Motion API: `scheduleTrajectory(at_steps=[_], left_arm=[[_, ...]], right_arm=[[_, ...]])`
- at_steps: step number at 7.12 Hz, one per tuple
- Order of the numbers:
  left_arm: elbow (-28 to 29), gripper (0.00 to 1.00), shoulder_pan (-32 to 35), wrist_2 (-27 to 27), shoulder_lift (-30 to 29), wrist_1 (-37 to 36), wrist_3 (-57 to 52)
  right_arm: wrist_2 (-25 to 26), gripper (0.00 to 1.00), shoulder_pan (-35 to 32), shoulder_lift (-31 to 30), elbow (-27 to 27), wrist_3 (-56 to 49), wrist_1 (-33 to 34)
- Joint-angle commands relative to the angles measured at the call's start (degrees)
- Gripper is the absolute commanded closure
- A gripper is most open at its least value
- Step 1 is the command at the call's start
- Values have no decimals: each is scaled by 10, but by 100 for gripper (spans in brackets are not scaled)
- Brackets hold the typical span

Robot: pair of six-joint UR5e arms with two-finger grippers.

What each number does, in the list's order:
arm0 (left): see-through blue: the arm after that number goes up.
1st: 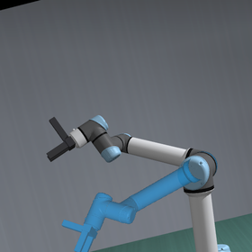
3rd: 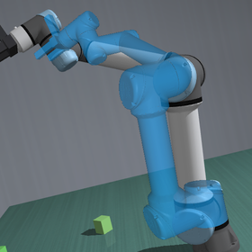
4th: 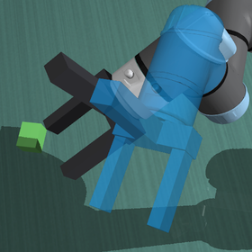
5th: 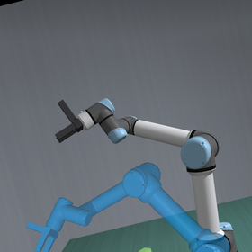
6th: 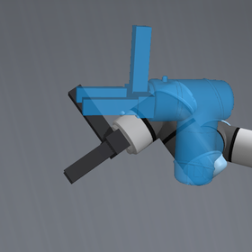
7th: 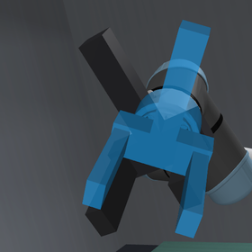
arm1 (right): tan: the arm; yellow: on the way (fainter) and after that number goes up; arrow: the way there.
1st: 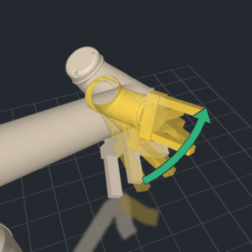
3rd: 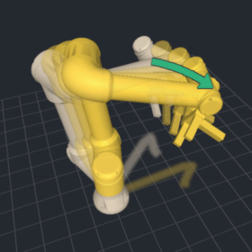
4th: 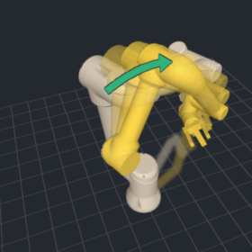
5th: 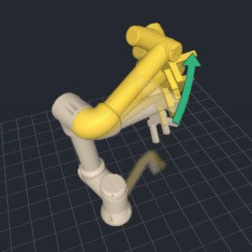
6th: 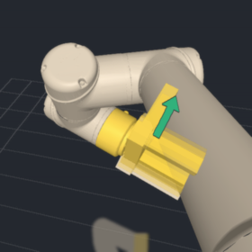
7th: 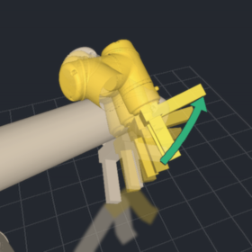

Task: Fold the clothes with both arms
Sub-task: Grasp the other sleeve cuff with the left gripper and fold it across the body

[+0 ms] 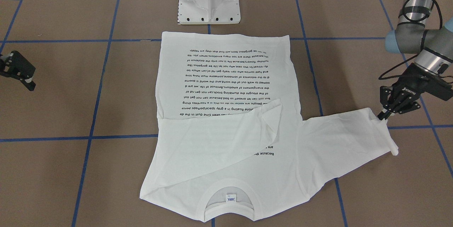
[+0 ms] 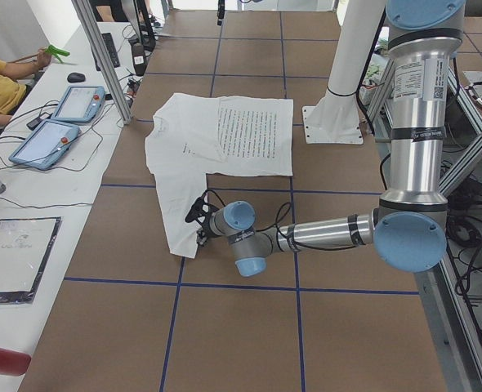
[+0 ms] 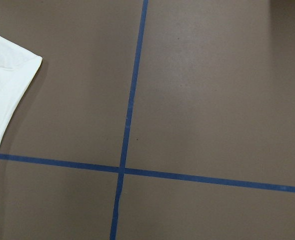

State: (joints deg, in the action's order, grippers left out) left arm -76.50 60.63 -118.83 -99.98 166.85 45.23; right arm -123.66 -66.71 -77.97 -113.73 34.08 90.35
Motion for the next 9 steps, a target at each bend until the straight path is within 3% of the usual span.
scheduleTrajectory(at_steps=[1, 2, 5, 9], left_arm=[[-3, 100, -2, -20, -120, -75, 34], [-4, 100, -12, -18, -183, -123, 103], [4, 100, -105, 20, -318, -172, 243], [5, 100, -232, 131, -345, -170, 249]], right_arm=[[0, 0, 0, 0, 0, 3, 0], [-1, 0, 0, 0, -1, 6, 0], [-1, 0, -1, 0, 0, 7, 1], [-2, 0, -2, -1, -1, 7, 1]])
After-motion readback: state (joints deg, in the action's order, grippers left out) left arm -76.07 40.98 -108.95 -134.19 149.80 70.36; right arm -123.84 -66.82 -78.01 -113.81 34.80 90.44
